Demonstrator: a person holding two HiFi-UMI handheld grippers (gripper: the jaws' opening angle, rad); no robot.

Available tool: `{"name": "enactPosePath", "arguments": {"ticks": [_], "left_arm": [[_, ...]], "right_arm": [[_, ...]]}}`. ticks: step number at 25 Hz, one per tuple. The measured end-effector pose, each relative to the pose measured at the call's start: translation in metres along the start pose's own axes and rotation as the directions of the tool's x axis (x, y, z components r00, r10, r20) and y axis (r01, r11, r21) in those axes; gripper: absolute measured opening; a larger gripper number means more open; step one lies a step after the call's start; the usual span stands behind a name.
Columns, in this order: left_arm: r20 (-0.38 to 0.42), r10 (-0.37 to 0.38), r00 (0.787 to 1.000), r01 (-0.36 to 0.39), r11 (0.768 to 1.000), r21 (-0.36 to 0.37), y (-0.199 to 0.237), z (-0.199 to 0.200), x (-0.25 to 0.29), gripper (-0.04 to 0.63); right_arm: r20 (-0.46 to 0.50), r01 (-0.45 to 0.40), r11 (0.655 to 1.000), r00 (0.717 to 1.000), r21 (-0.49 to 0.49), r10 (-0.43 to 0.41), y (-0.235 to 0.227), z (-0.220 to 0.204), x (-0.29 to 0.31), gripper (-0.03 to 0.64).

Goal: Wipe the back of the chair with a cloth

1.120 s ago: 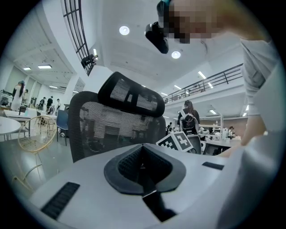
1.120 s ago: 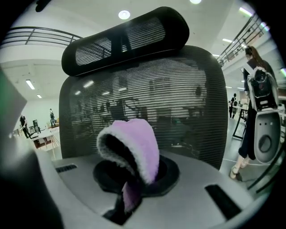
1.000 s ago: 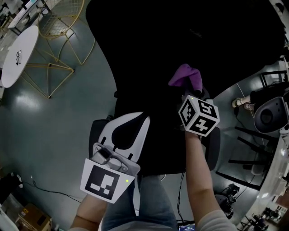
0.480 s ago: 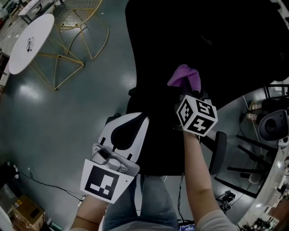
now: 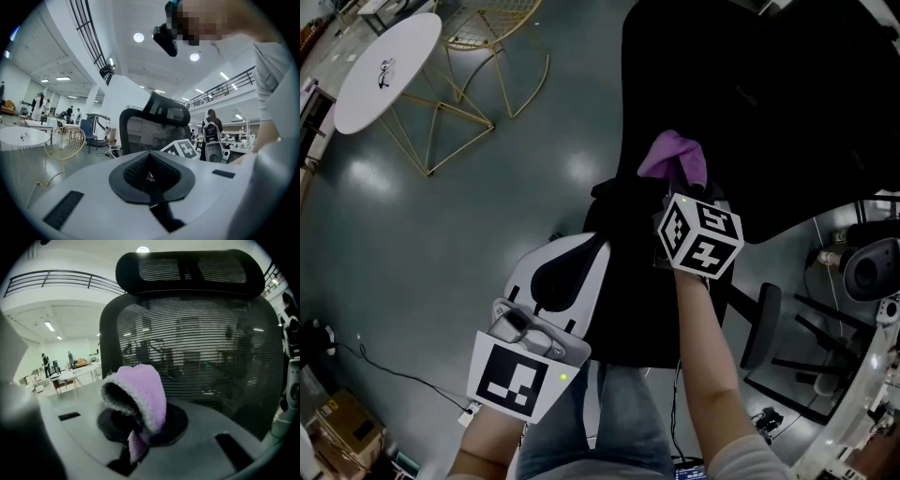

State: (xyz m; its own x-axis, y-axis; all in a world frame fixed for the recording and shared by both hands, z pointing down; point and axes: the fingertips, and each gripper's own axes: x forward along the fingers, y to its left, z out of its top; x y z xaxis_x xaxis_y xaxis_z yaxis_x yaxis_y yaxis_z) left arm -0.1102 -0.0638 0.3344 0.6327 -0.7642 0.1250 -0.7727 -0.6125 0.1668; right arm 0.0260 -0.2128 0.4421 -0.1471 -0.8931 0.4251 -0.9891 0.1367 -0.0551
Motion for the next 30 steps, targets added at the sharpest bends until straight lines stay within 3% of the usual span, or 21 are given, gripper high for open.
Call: {"name": "enactPosePath", "arguments": {"ticks": [14, 25, 30], "left_arm": [[0.006, 0.037, 0.999, -0.037, 0.999, -0.007, 0.013, -0.002, -0.020, 0.012], [0.002, 0.045, 0.999, -0.045, 0.999, -0.011, 0.008, -0.007, -0.022, 0.012], [-0.001, 0.053, 0.999, -0.053, 0.999, -0.012, 0.008, -0.008, -0.024, 0.012]], "right_arm": [[-0.027, -0.083, 0.996, 0.996, -0.034, 0.082, 0.055, -0.007, 0.013, 0.046], [0.000, -0.110, 0.994, 0.994, -0.014, 0.110, 0.055, -0.009, 0.011, 0.044], [-0.047, -0.116, 0.993, 0.992, 0.014, 0.117, 0.053, -0.032, 0.014, 0.044]]}}
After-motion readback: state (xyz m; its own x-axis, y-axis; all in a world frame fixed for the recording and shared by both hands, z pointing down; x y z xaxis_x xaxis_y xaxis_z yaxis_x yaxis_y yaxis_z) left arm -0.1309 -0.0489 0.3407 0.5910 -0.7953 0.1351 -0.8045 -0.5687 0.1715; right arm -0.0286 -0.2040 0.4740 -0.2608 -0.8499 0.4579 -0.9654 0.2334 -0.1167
